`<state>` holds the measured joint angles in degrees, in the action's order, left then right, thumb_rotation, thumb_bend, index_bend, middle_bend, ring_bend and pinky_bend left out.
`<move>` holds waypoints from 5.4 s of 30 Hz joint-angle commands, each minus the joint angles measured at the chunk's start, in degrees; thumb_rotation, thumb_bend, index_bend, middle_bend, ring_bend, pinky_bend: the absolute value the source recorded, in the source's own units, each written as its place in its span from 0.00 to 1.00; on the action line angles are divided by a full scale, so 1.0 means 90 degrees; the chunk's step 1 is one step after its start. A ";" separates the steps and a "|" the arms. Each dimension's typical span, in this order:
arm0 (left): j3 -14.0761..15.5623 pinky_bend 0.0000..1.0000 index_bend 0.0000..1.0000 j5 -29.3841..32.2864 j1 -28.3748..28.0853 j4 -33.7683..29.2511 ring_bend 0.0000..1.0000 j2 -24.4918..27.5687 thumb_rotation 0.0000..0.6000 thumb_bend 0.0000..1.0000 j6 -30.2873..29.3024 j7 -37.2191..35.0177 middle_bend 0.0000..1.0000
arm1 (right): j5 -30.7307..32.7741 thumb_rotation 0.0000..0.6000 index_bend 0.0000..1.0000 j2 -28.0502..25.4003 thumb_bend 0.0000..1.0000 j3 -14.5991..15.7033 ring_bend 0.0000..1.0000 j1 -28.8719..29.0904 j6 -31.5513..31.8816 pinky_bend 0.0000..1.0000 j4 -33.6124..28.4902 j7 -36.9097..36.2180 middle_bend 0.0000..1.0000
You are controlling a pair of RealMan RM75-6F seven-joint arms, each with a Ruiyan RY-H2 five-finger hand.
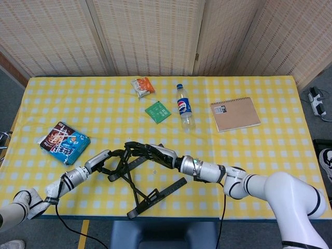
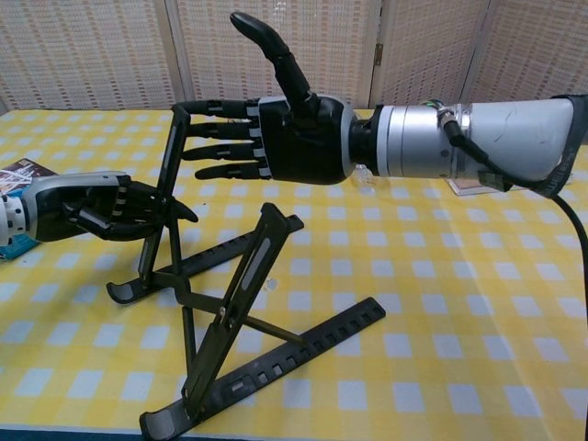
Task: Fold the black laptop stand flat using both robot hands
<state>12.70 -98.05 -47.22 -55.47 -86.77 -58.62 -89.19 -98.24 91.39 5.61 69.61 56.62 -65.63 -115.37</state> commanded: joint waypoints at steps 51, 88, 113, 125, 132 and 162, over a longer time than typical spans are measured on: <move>-0.1600 0.00 0.55 0.2331 0.1155 -0.2303 0.10 0.0345 1.00 0.50 0.0776 0.3377 0.27 | 0.1838 0.84 0.00 0.0272 0.07 -0.0697 0.00 -0.2184 -0.0383 0.00 -0.2220 0.9931 0.00; -0.1758 0.00 0.39 0.1823 0.1492 -0.2917 0.03 0.0678 1.00 0.50 0.0942 0.4067 0.22 | 0.1596 0.98 0.00 -0.0069 0.07 -0.1251 0.00 -0.2434 -0.0514 0.00 -0.2389 1.0721 0.00; -0.1261 0.00 0.39 0.1179 0.1285 -0.2129 0.00 0.0887 1.00 0.50 0.1110 0.4728 0.14 | 0.0561 0.98 0.00 -0.0348 0.07 -0.0770 0.00 -0.2222 -0.0566 0.00 -0.2782 0.9418 0.00; -0.1182 0.00 0.48 0.1106 0.1303 -0.1950 0.00 0.0668 1.00 0.50 0.0933 0.4735 0.14 | 0.0525 0.98 0.00 -0.0360 0.07 -0.0727 0.00 -0.2180 -0.0524 0.00 -0.2787 0.9296 0.00; -0.1159 0.00 0.49 0.1093 0.1313 -0.1891 0.00 0.0553 1.00 0.50 0.0857 0.4713 0.15 | 0.0588 0.98 0.00 -0.0324 0.07 -0.0749 0.00 -0.2143 -0.0565 0.00 -0.2770 0.9329 0.00; -0.0940 0.00 0.49 0.0863 0.1241 -0.1760 0.01 0.0437 1.00 0.50 0.0734 0.4154 0.15 | 0.0753 0.98 0.00 -0.0248 0.07 -0.0758 0.00 -0.2083 -0.0702 0.00 -0.2819 0.9507 0.00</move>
<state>4.21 -90.26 -36.07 -71.35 -82.80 -51.98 -51.76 -91.47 89.15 -1.22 50.86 50.32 -90.98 -29.82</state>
